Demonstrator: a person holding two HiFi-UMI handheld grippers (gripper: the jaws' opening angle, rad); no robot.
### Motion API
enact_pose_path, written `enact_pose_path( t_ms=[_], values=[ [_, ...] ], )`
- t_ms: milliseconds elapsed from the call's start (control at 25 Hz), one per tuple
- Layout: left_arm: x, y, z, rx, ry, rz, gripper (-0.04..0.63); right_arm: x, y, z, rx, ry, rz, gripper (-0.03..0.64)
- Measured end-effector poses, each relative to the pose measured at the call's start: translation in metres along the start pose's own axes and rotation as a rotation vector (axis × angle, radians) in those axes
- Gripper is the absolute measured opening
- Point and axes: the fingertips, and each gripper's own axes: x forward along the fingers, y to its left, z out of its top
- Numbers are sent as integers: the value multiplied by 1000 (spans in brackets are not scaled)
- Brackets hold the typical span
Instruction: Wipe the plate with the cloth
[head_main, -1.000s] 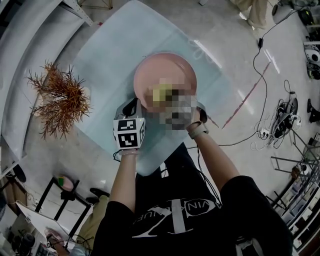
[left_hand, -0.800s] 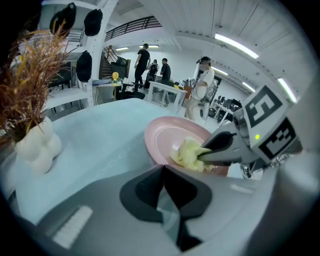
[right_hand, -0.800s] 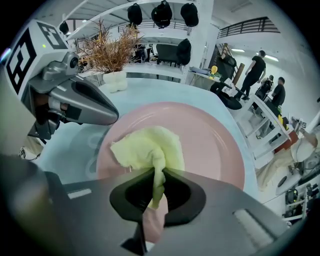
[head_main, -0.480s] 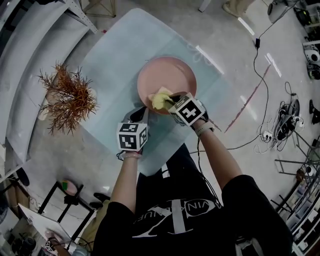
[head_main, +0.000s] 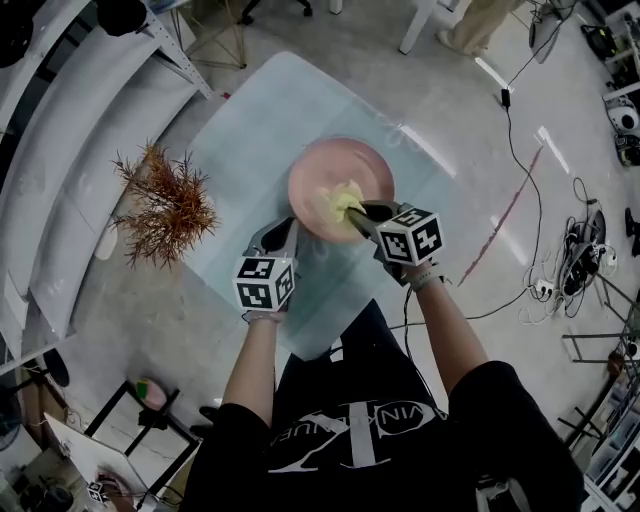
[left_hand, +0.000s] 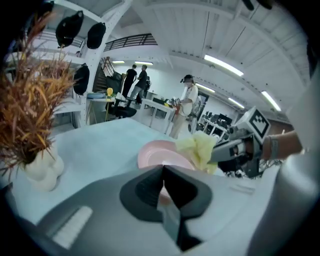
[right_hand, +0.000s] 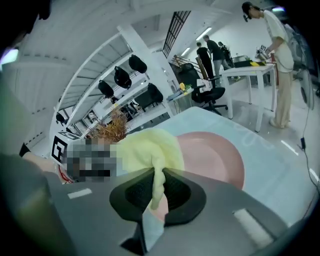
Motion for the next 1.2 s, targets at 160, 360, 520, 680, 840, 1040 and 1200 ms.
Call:
enact_pose_path(
  t_ms=[160, 360, 520, 680, 840, 1040, 1200],
  values=[
    [-16, 0, 32, 52, -95, 20, 0, -24, 6, 22, -55, -91, -36, 38],
    [-39, -9, 69, 104, -203, 31, 0, -59, 10, 48, -132, -178, -110, 37],
    [-57, -16, 96, 143, -264, 35, 0, -84, 17, 68, -160, -264, -141, 37],
    [-78, -22, 118, 155, -323, 42, 0, -108, 26, 85, -171, -348, -155, 38],
    [-101, -27, 141, 184, -389, 64, 0, -131, 36, 100, -184, -414, -164, 38],
    [-132, -31, 168, 208, -485, 101, 0, -164, 53, 126, -203, -527, -168, 38],
    [-156, -37, 190, 234, -560, 134, 0, -190, 68, 148, -239, -612, -174, 38]
  ],
)
